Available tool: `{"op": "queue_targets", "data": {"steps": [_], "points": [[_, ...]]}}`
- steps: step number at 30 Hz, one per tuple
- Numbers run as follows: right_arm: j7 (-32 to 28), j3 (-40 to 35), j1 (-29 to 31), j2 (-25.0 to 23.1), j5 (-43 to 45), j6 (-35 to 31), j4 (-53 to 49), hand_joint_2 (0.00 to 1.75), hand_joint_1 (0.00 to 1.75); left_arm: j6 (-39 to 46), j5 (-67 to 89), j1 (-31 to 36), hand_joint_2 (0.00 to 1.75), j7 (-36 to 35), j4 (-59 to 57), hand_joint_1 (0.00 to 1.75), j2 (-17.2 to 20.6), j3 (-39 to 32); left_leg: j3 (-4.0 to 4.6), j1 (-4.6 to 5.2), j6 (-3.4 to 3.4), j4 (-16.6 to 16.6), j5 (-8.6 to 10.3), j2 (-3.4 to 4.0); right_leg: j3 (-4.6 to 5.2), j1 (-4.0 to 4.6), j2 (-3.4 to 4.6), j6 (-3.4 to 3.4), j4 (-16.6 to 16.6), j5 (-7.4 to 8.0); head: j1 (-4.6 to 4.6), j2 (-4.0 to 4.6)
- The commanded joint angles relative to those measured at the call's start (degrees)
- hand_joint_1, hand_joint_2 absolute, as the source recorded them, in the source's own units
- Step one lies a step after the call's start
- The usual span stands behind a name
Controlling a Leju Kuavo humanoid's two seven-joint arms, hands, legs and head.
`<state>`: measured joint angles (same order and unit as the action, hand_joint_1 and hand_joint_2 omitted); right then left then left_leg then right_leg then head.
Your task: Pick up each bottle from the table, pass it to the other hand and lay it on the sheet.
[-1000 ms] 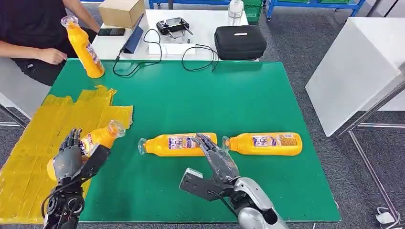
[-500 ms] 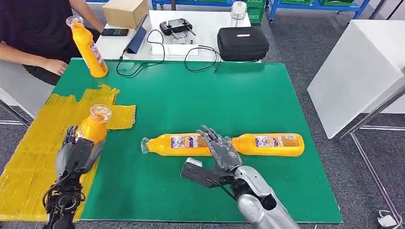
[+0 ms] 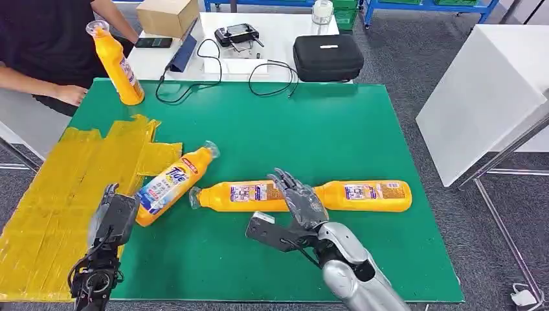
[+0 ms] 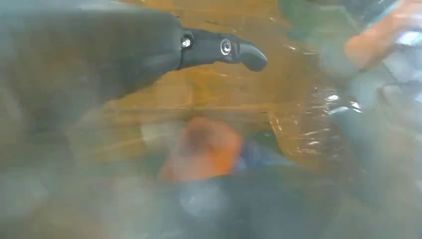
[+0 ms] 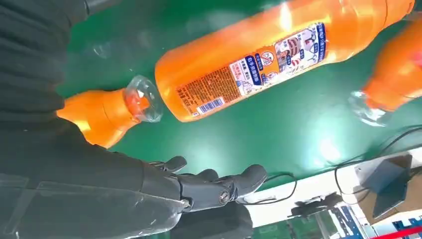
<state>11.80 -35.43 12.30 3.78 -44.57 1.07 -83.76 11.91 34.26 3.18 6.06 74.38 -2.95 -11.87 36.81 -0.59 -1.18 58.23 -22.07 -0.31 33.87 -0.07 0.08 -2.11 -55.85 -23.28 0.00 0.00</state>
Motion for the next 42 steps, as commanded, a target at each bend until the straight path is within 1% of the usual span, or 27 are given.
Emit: {"op": "queue_targets", "data": {"steps": [1, 3, 4, 5, 8, 10, 11, 12, 14, 15, 16, 17, 18, 19, 23, 25, 27, 28, 32, 34, 35, 38, 42], "points": [[0.00, -2.19, 2.28, 0.74, -0.32, 0.95, 1.11, 1.75, 0.00, 11.03, 22.11, 1.14, 0.00, -6.56, -5.42, 0.00, 1.58, 5.20, -0.21, 0.04, 0.02, -0.05, -0.12, 0.05, -0.18, -0.04, 0.01, 0.03, 0.02, -0.11, 0.00, 0.00], [0.18, -2.67, 2.23, 0.52, -0.51, 1.20, 0.64, 1.75, 0.00, 12.51, 24.56, 1.89, 0.00, -7.32, -8.05, 0.00, 1.07, 5.20, -0.11, 0.05, 0.02, -0.06, -0.06, 0.00, -0.10, -0.04, -0.02, 0.02, 0.02, -0.07, 0.00, 0.00], [0.31, -2.78, 2.03, 0.52, -0.60, 1.24, 0.44, 1.75, 0.00, 12.61, 24.08, 2.24, 0.00, -7.16, -8.81, 0.00, 0.58, 4.67, -0.22, 0.07, 0.03, -0.07, -0.12, 0.02, -0.18, -0.06, -0.01, 0.04, 0.01, -0.13, 0.00, 0.00], [0.45, -2.84, 1.70, 0.58, -0.72, 1.23, 0.19, 1.75, 0.00, 13.17, 23.26, 2.59, 0.00, -6.56, -9.27, 0.00, 0.02, 4.00, -0.15, 0.06, 0.03, -0.07, -0.09, 0.01, -0.13, -0.06, -0.01, 0.03, 0.01, -0.09, 0.00, 0.00], [1.01, -2.26, 1.31, 0.80, -1.42, 0.90, 0.61, 1.75, 0.00, 12.48, 14.38, 2.89, 0.00, -2.74, -7.09, 0.00, -2.11, 1.20, -0.15, 0.05, 0.03, -0.05, -0.10, -0.01, -0.14, -0.04, -0.03, 0.03, 0.01, -0.11, 0.00, 0.00], [1.06, -1.82, 1.98, 0.93, -1.92, 0.74, 2.16, 1.75, 0.00, 10.57, 3.44, 3.13, 0.00, 0.92, -2.95, 0.00, -4.38, -1.54, -0.14, 0.02, 0.03, -0.01, -0.13, -0.02, -0.13, -0.01, -0.06, 0.03, 0.01, -0.13, 0.00, 0.00], [1.14, -1.83, 2.66, 1.00, -2.36, 0.67, 3.16, 1.75, 0.00, 10.08, -0.50, 3.23, 0.00, 1.80, -0.97, 0.00, -5.08, -2.15, -0.34, 0.06, 0.05, 0.02, -0.28, 0.04, -0.28, -0.04, -0.03, 0.05, -0.05, -0.26, 0.00, 0.00], [1.15, -1.83, 3.53, 0.96, -2.79, 0.65, 4.50, 1.75, 0.00, 9.36, -3.89, 3.09, 0.00, 2.12, 1.44, 0.00, -5.44, -2.30, -0.17, 0.03, 0.02, 0.03, -0.18, -0.04, -0.15, -0.02, -0.10, 0.03, -0.03, -0.18, 0.00, 0.00], [1.63, -3.17, 6.79, 0.67, -3.52, 1.11, 6.38, 1.75, 0.00, 7.67, -15.10, 3.88, 0.00, 4.45, 6.96, 0.00, -6.55, -2.72, -0.13, 0.01, 0.03, 0.08, -0.19, 0.03, -0.10, 0.00, -0.04, 0.03, -0.06, -0.16, 0.00, 0.00], [2.59, -4.34, 9.51, 0.64, -3.93, 2.01, 8.08, 1.75, 0.00, 6.48, -21.97, 4.10, 0.00, 5.41, 10.97, 0.00, -6.25, -1.41, 0.00, 0.00, 0.02, 0.17, -0.18, 0.09, 0.02, 0.01, 0.03, 0.02, -0.13, -0.12, 0.00, 0.00], [2.88, -5.10, 11.42, 0.65, -4.18, 2.49, 9.82, 1.75, 0.00, 5.84, -24.54, 3.93, 0.00, 4.65, 13.45, 0.00, -5.60, -0.08, -0.04, 0.00, 0.01, 0.16, -0.19, 0.08, -0.04, 0.01, 0.03, 0.02, -0.12, -0.13, -0.02, 0.00], [3.04, -5.28, 12.93, 0.90, -4.33, 2.93, 12.44, 1.75, 0.00, 4.73, -27.34, 3.16, 0.00, 4.03, 15.44, 0.00, -5.06, 1.23, 0.19, -0.04, 0.02, 0.27, -0.14, 0.19, 0.20, 0.04, 0.14, 0.01, -0.21, -0.05, 0.02, 0.00], [2.05, -5.03, 13.13, 1.37, -3.98, 2.77, 13.90, 1.75, 0.00, 4.82, -27.52, 2.50, 0.00, 3.93, 15.71, 0.00, -4.92, 1.56, 0.09, -0.02, 0.02, 0.25, -0.18, 0.23, 0.14, 0.03, 0.16, -0.01, -0.21, -0.05, -0.02, 0.00], [1.07, -5.60, 14.33, 1.09, -4.65, 2.46, 15.79, 1.75, 0.00, 3.74, -30.23, 2.40, 0.00, 5.69, 16.22, 0.00, -4.85, 1.98, 0.13, -0.04, 0.04, 0.13, -0.05, 0.19, 0.12, 0.05, 0.14, -0.02, -0.07, 0.06, 0.00, 0.00], [0.96, -6.80, 19.07, -0.39, -5.27, 3.39, 23.20, 1.75, 0.00, 1.89, -32.26, 0.68, 0.00, 6.44, 17.99, 0.00, -4.82, 5.18, -0.12, 0.01, 0.02, 0.02, -0.06, 0.26, -0.06, 0.00, 0.18, -0.02, -0.02, 0.05, 0.02, 0.00], [0.78, -6.91, 20.65, -1.31, -5.15, 3.78, 25.53, 1.75, 0.00, 1.81, -32.31, 0.58, 0.00, 6.54, 18.47, 0.00, -4.86, 6.33, 0.04, 0.00, -0.03, 0.05, 0.03, 0.20, 0.02, 0.01, 0.17, -0.05, -0.04, 0.11, -0.02, 0.00], [0.75, -6.93, 20.83, -1.44, -5.14, 3.84, 25.58, 1.75, 0.00, 1.83, -32.28, 0.63, 0.00, 6.52, 18.49, 0.00, -4.90, 6.41, -0.04, 0.03, -0.02, 0.04, -0.01, 0.30, -0.02, -0.02, 0.25, -0.05, -0.04, 0.11, 0.02, 0.00], [0.75, -6.93, 20.83, -1.44, -5.14, 3.84, 25.58, 1.75, 0.00, 1.83, -32.28, 0.63, 0.00, 6.52, 18.49, 0.00, -4.90, 6.41, 0.02, 0.02, -0.03, 0.02, 0.05, 0.18, 0.02, -0.01, 0.11, 0.02, -0.03, 0.17, -0.02, 0.00], [0.75, -6.93, 20.83, -1.44, -5.14, 3.84, 25.58, 1.75, 0.00, 1.83, -32.28, 0.63, 0.00, 6.52, 18.49, 0.00, -4.90, 6.41, -0.09, 0.03, 0.01, 0.01, 0.01, 0.18, -0.08, -0.02, 0.11, 0.04, -0.03, 0.11, 0.00, 0.00], [0.76, -6.96, 20.67, -1.44, -5.16, 3.72, 25.63, 1.75, 0.00, 1.81, -32.33, 0.72, 0.00, 6.54, 18.50, 0.00, -4.76, 6.32, -0.01, 0.02, 0.00, 0.01, 0.05, 0.14, -0.02, -0.01, 0.08, 0.03, -0.02, 0.14, 0.00, 0.00], [0.79, -7.19, 21.18, -1.73, -5.13, 4.28, 26.52, 1.75, 0.00, 1.60, -32.61, 0.77, 0.00, 6.64, 18.39, 0.00, -4.64, 6.57, -0.10, 0.05, 0.01, -0.01, 0.01, 0.15, -0.09, -0.04, 0.08, 0.04, -0.03, 0.09, -0.02, 0.00], [0.32, -7.57, 23.06, -3.54, -4.36, 5.70, 30.80, 1.75, 0.00, 1.78, -32.54, 1.22, 0.00, 6.62, 18.21, 0.00, -4.43, 7.64, 0.02, 0.02, 0.00, 0.02, 0.06, 0.14, 0.01, -0.01, 0.08, 0.03, -0.04, 0.15, 0.00, 0.00], [-0.65, -8.66, 23.63, -4.77, -3.69, 5.78, 34.02, 1.75, 0.00, 1.95, -32.77, 1.55, 0.00, 6.63, 17.84, 0.00, -4.20, 8.11, -0.03, 0.01, 0.02, 0.02, 0.03, 0.22, 0.01, 0.01, 0.14, 0.05, -0.03, 0.14, -0.02, 0.00]]}}
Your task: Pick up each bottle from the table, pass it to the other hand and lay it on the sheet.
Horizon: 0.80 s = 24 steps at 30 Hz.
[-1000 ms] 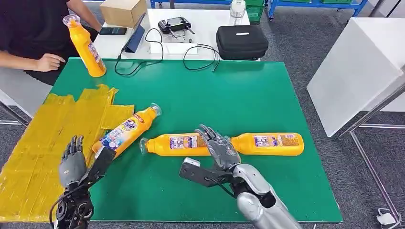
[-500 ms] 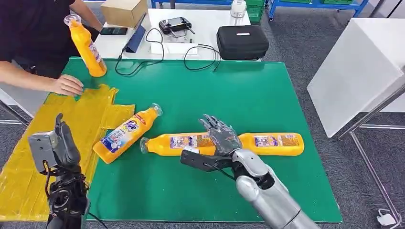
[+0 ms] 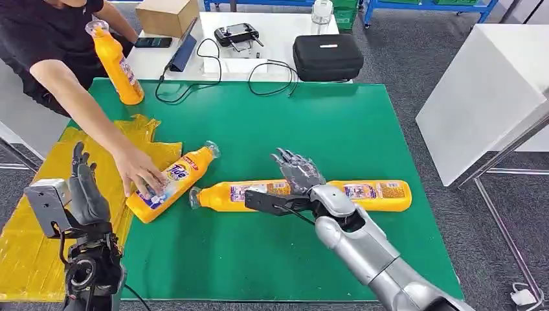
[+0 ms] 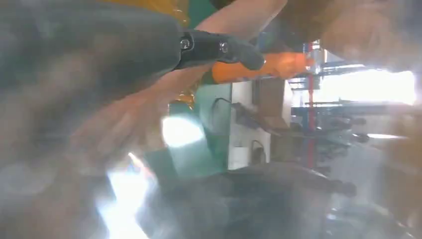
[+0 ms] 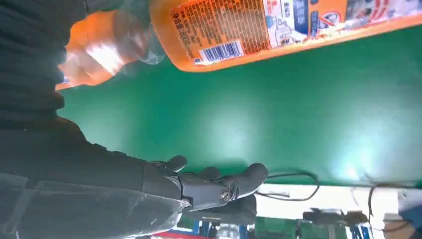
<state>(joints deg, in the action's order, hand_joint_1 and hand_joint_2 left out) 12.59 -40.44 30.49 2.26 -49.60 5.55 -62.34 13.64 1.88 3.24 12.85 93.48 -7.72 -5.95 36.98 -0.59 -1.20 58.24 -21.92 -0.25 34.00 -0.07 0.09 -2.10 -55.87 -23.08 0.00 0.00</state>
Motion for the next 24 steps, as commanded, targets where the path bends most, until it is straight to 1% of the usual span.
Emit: {"op": "queue_targets", "data": {"steps": [1, 5, 8, 10, 11, 13, 16, 20, 21, 23, 24], "points": [[-1.44, -3.65, 5.44, -3.24, 1.33, 1.30, 12.61, 1.75, 0.00, 0.22, -0.38, 1.49, 0.00, -0.16, -1.26, 0.00, 0.57, 2.19, -0.16, 0.01, 0.04, -0.01, -0.08, 0.11, -0.11, -0.01, 0.08, 0.04, -0.01, -0.05, 0.02, 0.00], [-2.31, -4.91, 6.08, -4.51, 2.40, 1.66, 15.92, 1.75, 0.00, 0.43, -0.91, 1.83, 0.00, 0.00, -1.62, 0.00, 0.67, 2.44, -0.14, 0.01, 0.03, -0.02, -0.07, 0.03, -0.11, -0.01, 0.02, 0.03, 0.00, -0.06, 0.00, 0.00], [-2.67, -5.38, 6.21, -5.09, 2.84, 1.69, 16.95, 1.75, 0.00, 0.50, -1.05, 1.98, 0.00, 0.04, -1.81, 0.00, 0.70, 2.57, -0.22, 0.02, 0.05, -0.02, -0.13, 0.11, -0.15, -0.02, 0.07, 0.04, -0.02, -0.10, 0.00, 0.00], [-2.99, -6.06, 6.48, -5.66, 3.37, 1.69, 18.02, 1.75, 0.00, 0.57, -1.39, 2.11, 0.00, 0.05, -2.08, 0.00, 0.76, 2.76, -0.12, 0.01, 0.03, -0.01, -0.06, 0.03, -0.08, -0.01, 0.01, 0.03, -0.01, -0.06, 0.00, 0.00], [-2.98, -6.39, 6.42, -6.01, 3.37, 1.73, 18.52, 1.75, 0.00, 0.59, -1.41, 2.19, 0.00, 0.05, -2.25, 0.00, 0.74, 2.88, -0.22, 0.02, 0.05, -0.01, -0.12, 0.08, -0.14, -0.02, 0.04, 0.05, -0.03, -0.11, 0.00, 0.00], [-3.00, -6.83, 6.42, -6.63, 3.44, 1.84, 19.35, 1.75, 0.00, 0.47, -1.61, 2.28, 0.00, 0.01, -2.41, 0.00, 0.71, 3.10, -0.09, 0.01, 0.03, -0.01, -0.04, 0.02, -0.05, -0.01, 0.01, 0.03, -0.01, -0.05, 0.00, 0.00], [-2.98, -7.36, 6.57, -7.57, 3.47, 1.89, 21.43, 1.75, 0.00, 0.29, -1.85, 2.30, 0.00, -0.04, -2.44, 0.00, 0.67, 3.48, -0.20, 0.02, 0.05, -0.02, -0.10, 0.07, -0.12, -0.02, 0.03, 0.05, -0.02, -0.10, 0.00, 0.00], [-2.01, -9.91, 6.45, -9.55, 1.65, 2.51, 28.70, 1.75, 0.00, 0.10, -2.71, 2.12, 0.00, -0.34, -2.18, 0.00, 0.69, 4.26, -0.16, 0.01, 0.04, -0.03, -0.07, 0.04, -0.10, -0.01, 0.01, 0.04, 0.00, -0.07, 0.00, 0.00], [-1.68, -10.47, 6.05, -9.94, 0.83, 1.66, 30.78, 1.75, 0.00, 0.15, -2.82, 2.17, 0.00, -0.44, -2.22, 0.00, 0.74, 4.57, -0.27, 0.01, 0.06, -0.07, -0.11, 0.06, -0.19, -0.01, 0.03, 0.05, 0.03, -0.10, -0.02, 0.00], [-0.96, -11.61, 4.83, -10.78, -1.15, -0.16, 34.38, 1.75, 0.00, 0.27, -3.26, 2.20, 0.00, -0.78, -2.25, 0.00, 0.80, 5.13, -0.21, -0.01, 0.04, -0.07, -0.06, -0.03, -0.17, 0.01, -0.06, 0.04, 0.07, -0.08, -0.02, 0.00], [-1.00, -11.67, 4.54, -10.65, -1.29, -0.58, 34.57, 1.75, 0.00, 0.28, -3.26, 2.21, 0.00, -0.78, -2.25, 0.00, 0.79, 5.17, -0.27, -0.02, 0.05, -0.08, -0.09, 0.00, -0.22, 0.02, -0.04, 0.05, 0.08, -0.10, 0.02, 0.00]]}}
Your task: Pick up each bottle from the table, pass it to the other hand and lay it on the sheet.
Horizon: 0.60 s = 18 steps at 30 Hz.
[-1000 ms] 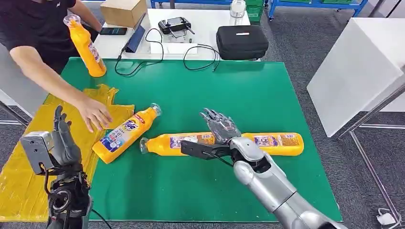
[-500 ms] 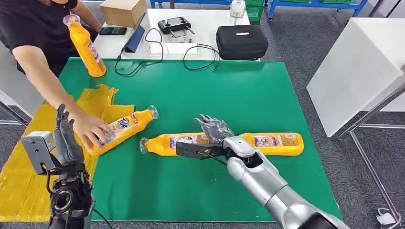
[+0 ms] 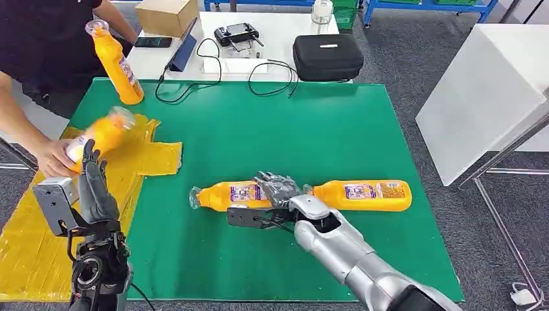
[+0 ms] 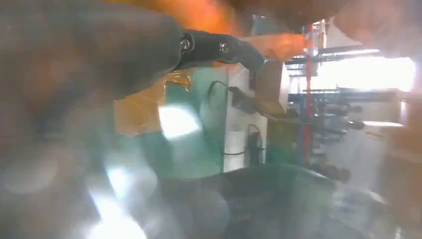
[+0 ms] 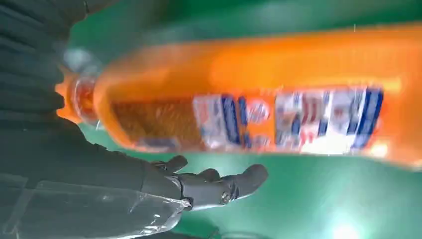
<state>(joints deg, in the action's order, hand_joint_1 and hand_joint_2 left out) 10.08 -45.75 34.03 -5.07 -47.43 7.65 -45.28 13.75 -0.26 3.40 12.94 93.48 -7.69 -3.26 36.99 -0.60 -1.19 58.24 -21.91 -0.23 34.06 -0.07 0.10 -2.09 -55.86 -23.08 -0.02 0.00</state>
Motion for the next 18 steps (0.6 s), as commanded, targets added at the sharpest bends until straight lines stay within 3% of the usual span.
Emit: {"op": "queue_targets", "data": {"steps": [1, 9, 10, 11, 12, 18], "points": [[1.51, -6.36, 1.01, -3.33, -3.45, -2.69, 17.51, 1.75, 0.00, 0.17, -1.12, 2.05, 0.00, -0.86, -2.25, 0.00, 0.77, 2.48, -0.21, -0.01, 0.03, -0.08, -0.06, -0.07, -0.22, 0.01, -0.09, 0.03, 0.07, -0.08, 0.02, 0.00], [4.66, -9.67, -2.92, -4.79, -9.01, -1.03, 23.23, 1.75, 0.00, 1.38, -2.17, 2.69, 0.00, -2.61, -0.97, 0.00, 0.86, 3.63, -0.60, -0.06, 0.18, -0.08, -0.19, -0.09, 0.03, 0.05, -0.07, 0.14, 0.14, -0.27, 0.02, 0.00], [4.23, -9.73, -3.38, -4.72, -9.37, -0.81, 23.71, 1.75, 1.17, 1.44, -2.53, 2.44, 0.00, -2.19, -1.10, 0.00, 0.87, 3.58, -0.72, -0.06, 0.20, -0.15, -0.20, -0.14, -0.11, 0.05, -0.11, 0.22, 0.19, -0.32, 0.00, 0.00], [3.92, -9.75, -3.58, -4.75, -9.56, -0.73, 23.77, 1.75, 1.61, 1.43, -2.71, 2.61, 0.00, -1.95, -0.98, 0.00, 0.91, 3.64, -0.80, -0.05, 0.30, -0.15, -0.29, -0.10, -0.15, 0.03, -0.04, 0.20, 0.18, -0.33, -0.02, 0.00], [3.96, -9.55, -3.74, -4.80, -9.52, -0.72, 23.72, 1.75, 1.75, 1.58, -2.74, 2.67, 0.00, -2.09, -0.86, 0.00, 0.86, 3.60, -0.95, -0.06, 0.32, -0.23, -0.30, -0.10, -0.26, 0.04, 0.01, 0.22, 0.26, -0.33, 0.04, 0.00], [3.90, -6.13, -3.50, -4.46, -7.77, -1.49, 21.33, 1.75, 1.75, 1.78, -3.07, 2.13, 0.00, -2.50, -0.53, 0.00, 1.33, 3.78, -1.68, -0.10, 0.42, -0.09, -0.85, 0.75, -0.67, 0.09, 0.96, 0.17, 0.15, -0.39, 0.02, 0.00]]}}
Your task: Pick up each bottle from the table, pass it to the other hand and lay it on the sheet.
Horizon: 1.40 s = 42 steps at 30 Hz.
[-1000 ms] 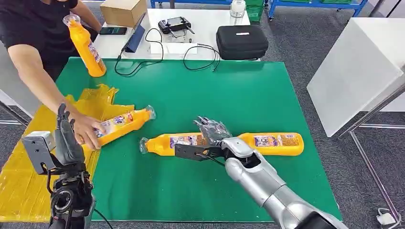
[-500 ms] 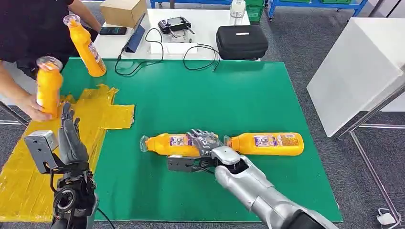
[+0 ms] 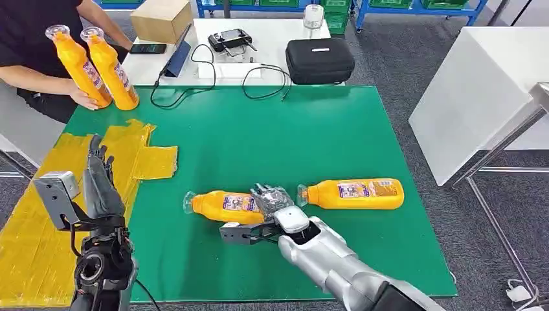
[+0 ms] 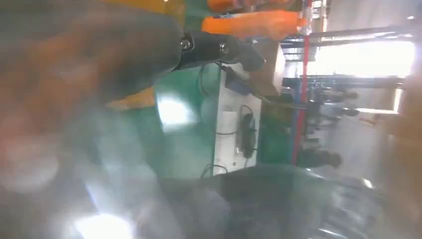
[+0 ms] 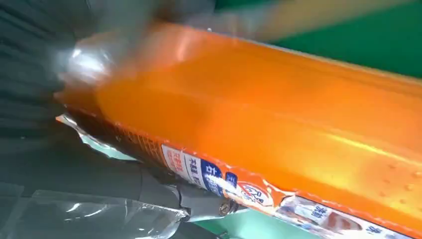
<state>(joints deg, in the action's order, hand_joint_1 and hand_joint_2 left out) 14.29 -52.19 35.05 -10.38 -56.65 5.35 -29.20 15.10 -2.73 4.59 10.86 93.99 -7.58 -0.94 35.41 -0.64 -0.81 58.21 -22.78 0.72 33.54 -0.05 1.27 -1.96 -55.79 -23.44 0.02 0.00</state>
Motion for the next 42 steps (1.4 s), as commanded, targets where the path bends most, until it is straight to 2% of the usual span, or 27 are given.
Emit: {"op": "queue_targets", "data": {"steps": [1, 7, 9, 11, 12, 13, 15, 16, 17, 19, 23, 26, 35, 38, 42], "points": [[-0.52, 1.08, -4.52, 1.12, 1.92, 0.28, 4.76, 1.75, 1.75, 0.27, -0.78, 0.67, 0.00, -0.20, -1.25, 0.00, 1.34, 1.43, 0.01, -0.03, 0.04, -0.17, 0.14, -0.38, -0.07, 0.05, -0.42, 0.05, 0.14, 0.03, -0.02, 0.00], [-2.71, 5.13, -4.63, 1.68, 4.99, -2.07, 0.57, 1.75, 1.75, -0.86, -1.69, 0.46, 0.00, -0.32, -0.87, 0.00, 1.84, 1.69, -0.11, -0.06, 0.12, -0.16, 0.26, -0.33, -0.22, 0.05, -0.37, 0.06, 0.14, 0.00, -0.02, 0.00], [-3.72, 9.26, -5.63, 2.65, 9.73, -2.19, -6.78, 1.75, 1.75, -3.12, -3.99, -0.61, 0.00, -2.50, -0.04, 0.00, 2.35, 1.74, -0.06, -0.06, -0.01, -0.16, 0.34, -0.36, -0.19, 0.05, -0.41, 0.12, 0.13, 0.04, -0.04, 0.00], [-2.18, 9.27, -5.83, 3.67, 10.60, 0.05, -10.87, 1.75, 1.75, -3.38, -4.22, -0.97, 0.00, -2.46, 0.21, 0.00, 2.28, 1.40, -0.11, -0.05, -0.02, -0.05, 0.28, -0.18, -0.24, 0.04, -0.20, 0.10, 0.01, 0.02, -0.02, 0.00], [-2.74, 10.32, -6.69, 4.26, 11.38, -2.61, -13.74, 1.75, 1.75, -4.16, -5.43, -1.93, 0.00, -2.09, 0.47, 0.00, 2.09, 0.93, -0.02, -0.03, -0.02, -0.09, 0.31, -0.30, -0.18, 0.03, -0.34, 0.09, 0.05, 0.01, -0.04, 0.00], [-3.32, 12.07, -8.07, 4.85, 13.12, -5.12, -18.13, 1.75, 1.75, -4.38, -5.83, -3.49, 0.00, -1.94, 1.17, 0.00, 1.85, 0.22, -0.04, -0.04, -0.02, -0.08, 0.29, -0.25, -0.20, 0.05, -0.26, 0.08, 0.05, 0.02, -0.02, 0.00], [-4.68, 14.68, -12.22, 7.64, 18.61, -6.44, -33.40, 1.75, 1.75, -5.92, -7.87, -7.02, 0.00, -1.62, 2.67, 0.00, 1.22, -1.23, 0.06, -0.03, -0.02, -0.08, 0.26, -0.22, -0.11, 0.04, -0.21, 0.08, 0.05, 0.00, -0.04, 0.00], [-6.36, 15.53, -14.83, 9.19, 19.84, -8.39, -40.47, 1.75, 1.75, -8.32, -10.41, -9.01, 1.75, -0.90, 3.38, 0.00, 0.68, -2.00, 0.17, -0.02, -0.03, -0.08, 0.26, -0.13, -0.16, 0.03, -0.13, 0.05, 0.05, 0.04, -0.02, 0.00], [-7.00, 15.71, -17.85, 11.02, 20.51, -9.21, -48.57, 1.75, 1.75, -10.68, -12.40, -11.19, 1.75, -0.87, 4.00, 0.00, 0.37, -2.43, 0.23, 0.00, -0.08, -0.06, 0.27, -0.14, -0.54, 0.02, -0.12, -0.09, 0.04, 0.11, -0.04, 0.00], [-5.57, 13.98, -20.58, 12.55, 16.11, -10.49, -56.32, 1.75, 1.75, -14.62, -16.15, -13.46, 1.75, -1.61, 4.99, 0.00, -0.40, -2.93, 0.44, 0.03, -0.13, 0.00, 0.24, -0.21, -0.39, -0.01, -0.16, -0.14, -0.03, 0.09, -0.04, 0.00], [-5.22, 13.46, -20.57, 12.28, 15.92, -10.39, -55.69, 1.75, 1.75, -14.70, -16.11, -13.01, 1.75, -1.64, 5.06, 0.00, -0.63, -2.91, 0.91, 0.00, -0.13, 0.06, 0.31, -0.50, -0.01, 0.00, -0.45, -0.18, -0.06, 0.05, -0.06, 0.00], [-5.61, 13.54, -20.12, 12.07, 15.96, -11.02, -54.28, 1.75, 1.75, -14.76, -16.02, -12.60, 1.75, -1.82, 4.93, 0.00, -0.63, -2.96, 1.14, 0.02, -0.13, 0.05, 0.33, -0.40, 0.27, -0.01, -0.37, -0.17, -0.06, 0.10, -0.02, 0.00], [-5.61, 13.54, -20.12, 12.07, 15.96, -11.02, -54.28, 1.75, 1.75, -14.76, -16.02, -12.60, 1.75, -1.82, 4.93, 0.00, -0.63, -2.96, 1.20, 0.01, -0.14, 0.03, 0.36, -0.37, 0.33, 0.00, -0.32, -0.16, -0.04, 0.13, -0.02, 0.00], [-8.92, 11.42, -20.81, 12.69, 17.31, -10.57, -56.62, 1.75, 1.75, -21.43, -22.76, -13.90, 1.75, -4.32, 4.24, 0.00, 0.20, -2.24, 1.18, 0.02, -0.16, 0.01, 0.38, -0.35, 0.32, -0.02, -0.30, -0.17, -0.04, 0.14, -0.02, 0.00], [-9.00, 10.20, -22.07, 12.97, 18.05, -11.09, -59.33, 1.75, 1.75, -23.55, -24.15, -15.14, 1.75, -3.89, 4.51, 0.00, -0.40, -2.07, 1.04, 0.05, -0.14, 0.00, 0.26, -0.35, 0.19, -0.04, -0.32, -0.15, -0.05, 0.03, -0.04, 0.00]]}}
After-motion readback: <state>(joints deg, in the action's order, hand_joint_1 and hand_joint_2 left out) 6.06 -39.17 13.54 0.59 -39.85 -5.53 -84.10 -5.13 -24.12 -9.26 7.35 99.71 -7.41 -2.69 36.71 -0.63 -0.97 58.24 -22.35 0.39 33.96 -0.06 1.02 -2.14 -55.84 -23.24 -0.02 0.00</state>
